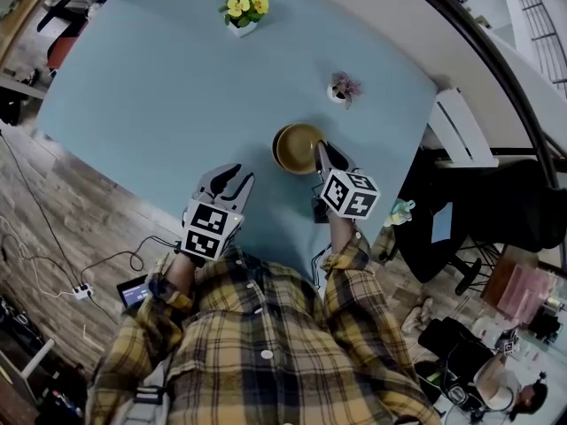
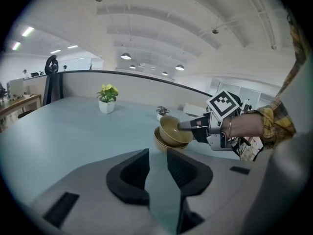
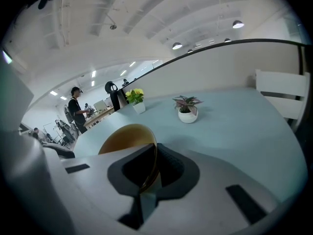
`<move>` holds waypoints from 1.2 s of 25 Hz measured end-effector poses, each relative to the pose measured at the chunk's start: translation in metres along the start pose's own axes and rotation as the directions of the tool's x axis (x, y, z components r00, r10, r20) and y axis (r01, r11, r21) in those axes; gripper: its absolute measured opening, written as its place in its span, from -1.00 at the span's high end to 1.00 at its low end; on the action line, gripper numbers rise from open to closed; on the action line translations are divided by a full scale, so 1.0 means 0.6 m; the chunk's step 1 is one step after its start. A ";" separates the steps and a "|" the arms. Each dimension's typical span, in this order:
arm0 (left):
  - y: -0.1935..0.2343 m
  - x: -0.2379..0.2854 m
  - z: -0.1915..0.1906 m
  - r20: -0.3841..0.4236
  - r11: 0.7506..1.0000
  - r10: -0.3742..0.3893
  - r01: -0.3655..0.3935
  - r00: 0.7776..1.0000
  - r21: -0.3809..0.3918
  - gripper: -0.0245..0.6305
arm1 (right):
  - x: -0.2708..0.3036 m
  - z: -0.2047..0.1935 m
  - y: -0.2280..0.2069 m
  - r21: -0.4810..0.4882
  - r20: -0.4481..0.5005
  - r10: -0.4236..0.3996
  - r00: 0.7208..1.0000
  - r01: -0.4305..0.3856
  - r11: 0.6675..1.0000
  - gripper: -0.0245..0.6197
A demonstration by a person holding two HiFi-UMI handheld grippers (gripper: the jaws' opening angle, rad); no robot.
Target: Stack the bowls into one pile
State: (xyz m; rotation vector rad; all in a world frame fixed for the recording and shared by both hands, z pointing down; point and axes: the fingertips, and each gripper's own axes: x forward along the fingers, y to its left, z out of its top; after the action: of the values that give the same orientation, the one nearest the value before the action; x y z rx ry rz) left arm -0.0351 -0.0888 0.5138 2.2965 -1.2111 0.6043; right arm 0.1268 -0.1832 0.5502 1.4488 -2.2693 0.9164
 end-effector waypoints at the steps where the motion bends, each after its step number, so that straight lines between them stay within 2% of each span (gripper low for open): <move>1: 0.002 0.001 0.000 -0.002 1.000 0.000 0.000 1.000 -0.001 0.62 | 0.003 -0.003 0.000 -0.001 -0.005 -0.001 1.000 0.001 1.000 0.87; 11: 0.007 0.014 -0.004 -0.033 1.000 -0.007 0.007 0.999 0.000 0.62 | 0.007 0.001 0.009 -0.090 0.029 0.028 0.999 -0.025 0.996 0.86; 15: 0.007 0.018 -0.007 -0.043 1.000 -0.007 0.007 0.999 0.002 0.62 | 0.007 -0.001 0.011 -0.107 0.040 0.028 0.999 -0.024 0.994 0.71; 26: 0.016 0.016 0.008 -0.014 1.000 0.004 -0.004 1.000 0.012 0.62 | -0.005 0.013 0.008 -0.099 0.069 0.027 0.997 -0.020 0.995 0.58; 30: 0.010 0.009 0.021 0.011 0.999 -0.003 0.002 1.000 0.032 0.62 | -0.037 0.031 0.019 -0.100 0.113 0.033 0.993 -0.022 0.995 0.51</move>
State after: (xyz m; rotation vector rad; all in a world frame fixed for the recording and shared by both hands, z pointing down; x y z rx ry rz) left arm -0.0355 -0.1026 0.5083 2.3310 -1.2122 0.6151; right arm 0.1283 -0.1766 0.5197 1.4658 -2.3863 0.7345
